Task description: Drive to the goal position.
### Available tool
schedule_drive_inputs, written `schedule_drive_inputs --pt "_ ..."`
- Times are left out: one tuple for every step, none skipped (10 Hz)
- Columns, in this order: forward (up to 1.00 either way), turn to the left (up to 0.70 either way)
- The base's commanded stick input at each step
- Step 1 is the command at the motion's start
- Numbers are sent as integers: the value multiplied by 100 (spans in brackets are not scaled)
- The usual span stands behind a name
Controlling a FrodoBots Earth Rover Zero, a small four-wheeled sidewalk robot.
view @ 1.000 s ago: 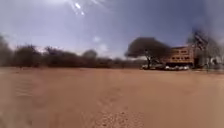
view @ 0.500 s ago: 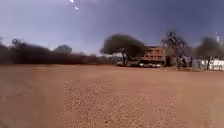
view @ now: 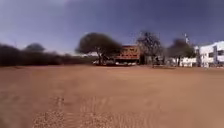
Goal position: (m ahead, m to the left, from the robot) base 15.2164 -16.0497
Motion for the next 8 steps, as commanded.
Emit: schedule_drive_inputs --pt "100 0" --pt "100 0" --pt "100 0" --pt "100 0" --pt "100 0" --pt "100 0" --pt "100 0" --pt "100 0"
